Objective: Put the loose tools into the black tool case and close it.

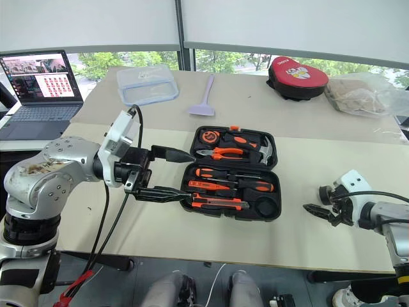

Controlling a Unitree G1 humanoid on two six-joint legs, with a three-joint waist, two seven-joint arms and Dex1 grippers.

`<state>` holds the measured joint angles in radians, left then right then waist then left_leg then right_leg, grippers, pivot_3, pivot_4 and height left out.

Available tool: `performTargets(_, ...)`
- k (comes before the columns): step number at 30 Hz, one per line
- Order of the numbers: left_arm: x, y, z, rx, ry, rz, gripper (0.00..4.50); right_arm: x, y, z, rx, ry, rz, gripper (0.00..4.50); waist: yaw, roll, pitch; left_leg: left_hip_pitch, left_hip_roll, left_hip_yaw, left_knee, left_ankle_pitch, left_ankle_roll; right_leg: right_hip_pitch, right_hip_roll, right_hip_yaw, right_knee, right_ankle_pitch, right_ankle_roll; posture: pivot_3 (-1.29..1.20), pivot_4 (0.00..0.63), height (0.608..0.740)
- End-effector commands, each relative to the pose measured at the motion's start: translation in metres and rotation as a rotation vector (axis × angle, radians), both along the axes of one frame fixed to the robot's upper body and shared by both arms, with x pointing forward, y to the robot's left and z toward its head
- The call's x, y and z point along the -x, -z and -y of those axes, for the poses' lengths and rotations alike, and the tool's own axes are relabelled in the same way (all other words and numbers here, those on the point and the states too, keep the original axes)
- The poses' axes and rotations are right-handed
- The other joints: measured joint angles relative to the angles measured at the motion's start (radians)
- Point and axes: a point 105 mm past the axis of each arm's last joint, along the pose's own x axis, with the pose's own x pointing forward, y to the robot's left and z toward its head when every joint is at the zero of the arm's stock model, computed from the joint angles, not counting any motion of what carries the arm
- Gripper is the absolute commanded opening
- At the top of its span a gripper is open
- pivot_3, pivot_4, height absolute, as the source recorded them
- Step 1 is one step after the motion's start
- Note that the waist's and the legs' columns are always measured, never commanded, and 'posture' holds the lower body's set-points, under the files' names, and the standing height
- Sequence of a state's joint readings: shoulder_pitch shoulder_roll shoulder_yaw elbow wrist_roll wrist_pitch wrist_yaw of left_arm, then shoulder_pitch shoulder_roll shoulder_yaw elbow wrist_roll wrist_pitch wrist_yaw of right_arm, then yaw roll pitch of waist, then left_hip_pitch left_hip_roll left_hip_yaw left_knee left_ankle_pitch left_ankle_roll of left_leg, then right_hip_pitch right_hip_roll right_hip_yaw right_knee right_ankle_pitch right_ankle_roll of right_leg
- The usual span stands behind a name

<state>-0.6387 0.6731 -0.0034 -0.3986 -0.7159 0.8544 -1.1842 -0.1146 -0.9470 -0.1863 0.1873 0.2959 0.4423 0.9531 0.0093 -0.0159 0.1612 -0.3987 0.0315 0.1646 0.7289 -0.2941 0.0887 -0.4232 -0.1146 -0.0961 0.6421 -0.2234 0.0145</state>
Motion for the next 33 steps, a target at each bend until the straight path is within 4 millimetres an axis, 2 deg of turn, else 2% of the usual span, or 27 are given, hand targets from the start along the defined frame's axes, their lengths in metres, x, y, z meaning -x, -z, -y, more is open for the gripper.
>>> performTargets(1,0.003,0.000,0.002,-0.015,0.004,0.048,4.50,-0.004,-0.008,-0.005,0.011,-0.027,0.043,2.41,-0.001,0.000,0.000,0.000,0.000,0.000,0.000,0.000,0.000,0.000,0.000,0.000,0.000,0.000,0.000,0.00,0.150,0.731)
performTargets(3,0.001,0.002,0.003,-0.016,-0.001,0.052,4.50,-0.002,-0.010,-0.006,0.024,-0.037,0.051,1.83,-0.001,0.000,0.000,0.000,0.000,0.000,0.000,0.000,0.000,0.000,0.000,0.000,0.000,0.000,0.000,0.00,0.150,0.731)
performTargets(5,0.001,0.002,0.005,-0.009,-0.003,0.050,4.50,0.002,-0.016,-0.009,0.020,-0.055,0.062,1.01,0.000,0.000,0.000,0.000,0.000,0.000,0.000,0.000,0.000,0.000,0.000,0.000,0.000,0.000,0.000,0.00,0.150,0.731)
performTargets(8,0.002,0.002,0.005,-0.007,0.000,0.051,4.50,0.012,-0.033,-0.023,-0.004,-0.129,0.079,0.10,0.002,0.001,0.000,0.000,0.000,0.000,0.000,0.000,0.000,0.000,0.000,0.000,0.000,0.000,0.000,0.00,0.150,0.731)
performTargets(12,0.001,0.003,0.005,-0.011,0.002,0.047,4.50,0.026,-0.065,-0.060,-0.065,-0.286,0.123,0.10,0.000,0.002,0.000,0.000,0.000,0.000,0.000,0.000,0.000,0.000,0.000,0.000,0.000,0.000,0.000,0.00,0.150,0.731)
performTargets(14,0.002,0.005,0.005,-0.019,0.012,0.045,4.50,0.034,-0.080,-0.088,-0.136,-0.381,0.131,0.10,-0.001,0.002,0.000,0.000,0.001,0.000,-0.001,0.000,-0.001,0.000,0.000,0.001,0.000,0.000,0.000,0.00,0.150,0.731)
performTargets(16,0.002,0.007,0.006,-0.027,0.020,0.045,4.50,0.040,-0.084,-0.109,-0.184,-0.430,0.110,0.10,-0.001,0.002,0.000,0.000,0.001,0.000,-0.001,0.000,-0.001,-0.001,0.001,0.000,0.000,0.000,-0.001,0.00,0.150,0.731)
performTargets(19,0.002,0.011,0.007,-0.041,0.028,0.052,4.50,0.046,-0.068,-0.131,-0.129,-0.492,0.076,0.10,0.003,0.002,0.001,0.000,0.001,0.000,-0.001,0.000,-0.001,-0.001,0.000,0.000,-0.001,0.000,-0.001,0.00,0.150,0.731)
performTargets(21,0.001,0.012,0.007,-0.048,0.035,0.058,4.50,0.048,-0.055,-0.136,-0.078,-0.527,0.062,0.10,0.009,0.002,0.001,0.000,0.000,-0.001,-0.001,0.000,-0.001,0.000,0.000,-0.001,-0.001,0.000,-0.001,0.00,0.150,0.731)
performTargets(26,-0.007,0.021,0.004,-0.103,0.040,0.097,4.50,0.035,-0.032,-0.133,-0.003,-0.498,0.056,0.10,0.007,0.002,0.001,-0.001,0.000,0.000,-0.001,0.000,-0.001,-0.002,0.000,0.000,-0.001,0.000,-0.001,0.00,0.150,0.731)
performTargets(30,-0.010,0.020,0.002,-0.113,0.041,0.110,4.50,0.035,-0.026,-0.133,-0.016,-0.499,0.033,0.10,0.004,0.002,0.001,-0.002,0.000,0.000,-0.001,0.000,-0.001,-0.002,0.000,-0.001,-0.001,0.000,-0.001,0.00,0.150,0.731)
performTargets(31,-0.010,0.021,0.001,-0.117,0.041,0.110,4.50,0.037,-0.025,-0.133,-0.014,-0.507,0.028,0.80,0.004,0.002,0.001,-0.002,0.000,0.000,-0.001,0.000,-0.001,-0.002,0.000,-0.001,-0.001,0.000,-0.001,0.00,0.150,0.731)
performTargets(33,-0.009,0.022,0.000,-0.125,0.042,0.109,4.50,0.040,-0.022,-0.133,0.007,-0.534,0.024,1.30,0.005,0.002,0.001,-0.002,0.000,0.000,-0.001,0.000,-0.001,-0.002,0.000,-0.001,-0.001,0.000,-0.001,0.00,0.150,0.731)
